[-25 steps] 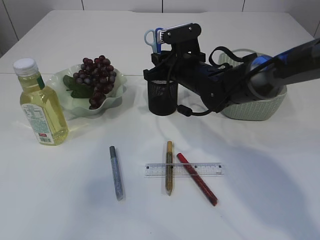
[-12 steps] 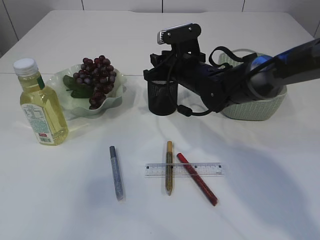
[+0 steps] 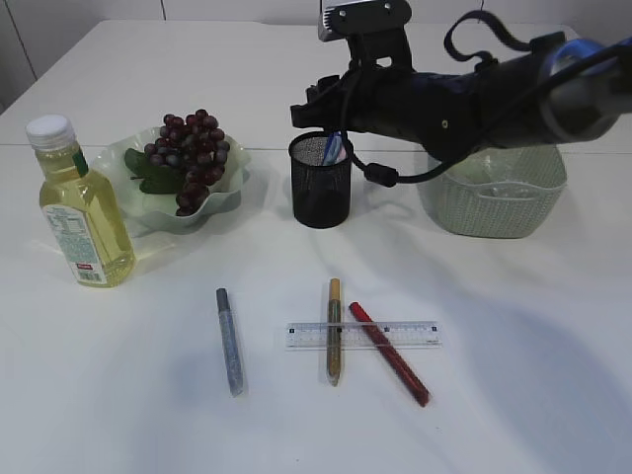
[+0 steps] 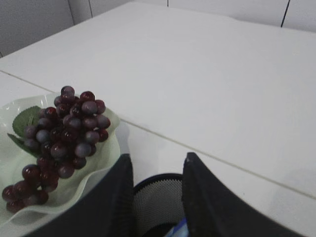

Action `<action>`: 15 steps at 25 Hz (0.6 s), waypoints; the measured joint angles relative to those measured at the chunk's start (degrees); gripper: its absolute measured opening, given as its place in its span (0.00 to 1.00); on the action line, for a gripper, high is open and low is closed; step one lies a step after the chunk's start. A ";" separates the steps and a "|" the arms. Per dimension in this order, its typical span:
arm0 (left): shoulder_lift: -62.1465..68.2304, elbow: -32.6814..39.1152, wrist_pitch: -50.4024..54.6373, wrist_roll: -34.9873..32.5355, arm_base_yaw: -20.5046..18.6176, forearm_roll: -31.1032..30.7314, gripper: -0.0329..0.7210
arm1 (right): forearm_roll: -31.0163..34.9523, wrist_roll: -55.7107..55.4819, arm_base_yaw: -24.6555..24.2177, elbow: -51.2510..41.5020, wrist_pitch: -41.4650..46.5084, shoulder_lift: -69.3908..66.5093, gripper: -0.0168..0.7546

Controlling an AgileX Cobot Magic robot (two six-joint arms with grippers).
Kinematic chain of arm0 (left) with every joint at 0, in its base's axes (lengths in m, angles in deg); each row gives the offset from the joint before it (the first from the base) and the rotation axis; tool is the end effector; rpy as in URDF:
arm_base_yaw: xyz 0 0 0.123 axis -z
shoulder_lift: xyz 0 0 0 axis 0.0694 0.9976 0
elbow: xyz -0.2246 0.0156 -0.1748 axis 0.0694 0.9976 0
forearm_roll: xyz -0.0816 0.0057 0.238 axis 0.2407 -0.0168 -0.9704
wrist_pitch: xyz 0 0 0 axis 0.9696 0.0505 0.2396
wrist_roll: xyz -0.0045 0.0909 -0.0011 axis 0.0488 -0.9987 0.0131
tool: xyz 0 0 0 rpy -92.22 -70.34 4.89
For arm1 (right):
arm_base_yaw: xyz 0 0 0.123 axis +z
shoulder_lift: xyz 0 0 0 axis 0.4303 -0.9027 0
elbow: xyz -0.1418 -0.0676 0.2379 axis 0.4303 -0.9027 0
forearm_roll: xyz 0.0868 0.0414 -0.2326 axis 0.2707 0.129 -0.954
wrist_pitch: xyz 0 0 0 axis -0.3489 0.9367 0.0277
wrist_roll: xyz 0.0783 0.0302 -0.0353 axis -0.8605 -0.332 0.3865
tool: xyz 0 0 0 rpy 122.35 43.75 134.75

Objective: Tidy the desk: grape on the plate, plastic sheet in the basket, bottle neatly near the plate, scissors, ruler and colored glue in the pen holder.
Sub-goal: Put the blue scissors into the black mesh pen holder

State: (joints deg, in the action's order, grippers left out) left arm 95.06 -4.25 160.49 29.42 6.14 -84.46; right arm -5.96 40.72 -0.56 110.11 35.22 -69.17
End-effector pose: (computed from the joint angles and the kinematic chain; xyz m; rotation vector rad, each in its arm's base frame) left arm 0.1309 -0.0215 0.3637 0.3212 2.5670 -0.0103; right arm 0.4339 0.2020 0.2151 -0.4333 1.8257 0.2830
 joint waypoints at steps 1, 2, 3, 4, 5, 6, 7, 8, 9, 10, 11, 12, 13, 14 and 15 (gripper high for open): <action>0.00 0.00 0.00 0.00 0.00 0.00 0.62 | 0.00 -0.51 0.00 0.00 2.48 1.10 0.39; 0.00 0.00 0.00 0.00 0.00 0.00 0.62 | 0.00 -1.02 0.00 0.00 5.72 1.95 0.39; 0.00 0.00 0.00 0.00 0.00 0.00 0.62 | 0.00 -1.02 0.00 0.00 9.09 2.92 0.39; 0.00 0.00 0.00 0.00 0.00 0.00 0.62 | 0.11 -1.45 0.00 0.00 12.52 3.84 0.39; 0.00 0.00 0.00 0.00 0.00 0.00 0.62 | 0.66 -1.69 0.00 0.00 15.38 4.72 0.39; 0.00 0.00 0.00 0.00 0.00 0.00 0.62 | 0.66 -1.81 0.00 0.00 18.89 5.40 0.39; 0.00 0.00 0.00 0.00 0.00 0.00 0.62 | 1.10 -1.93 0.00 0.00 22.40 6.26 0.39; 0.00 0.00 0.00 0.00 0.00 0.00 0.62 | 1.63 -1.93 0.00 0.00 25.23 7.17 0.39; 0.00 0.00 0.00 0.00 0.00 0.00 0.62 | 2.18 -2.00 0.00 0.00 28.45 7.91 0.39; 0.00 0.00 0.00 0.00 0.00 0.00 0.62 | 2.45 -2.00 0.00 0.13 31.86 8.77 0.39; 0.00 0.00 0.00 0.00 0.00 0.00 0.62 | 2.76 -2.00 0.00 0.75 35.45 9.52 0.39; 0.00 0.00 0.00 0.00 0.00 0.00 0.62 | 3.15 -2.00 0.00 1.54 38.59 10.14 0.39; 0.00 0.00 0.00 0.00 0.00 0.00 0.62 | 3.25 -2.00 0.00 2.39 42.49 10.48 0.39; 0.00 0.00 0.00 0.00 0.00 0.00 0.62 | 3.38 -1.90 0.00 3.59 46.46 10.78 0.39; 0.00 0.00 0.00 0.00 0.00 0.00 0.62 | 3.49 -1.78 0.00 4.89 49.72 10.90 0.39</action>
State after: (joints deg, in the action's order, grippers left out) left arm 95.06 -4.25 160.49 29.42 6.14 -84.46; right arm -2.47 38.94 -0.56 115.00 84.94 -58.26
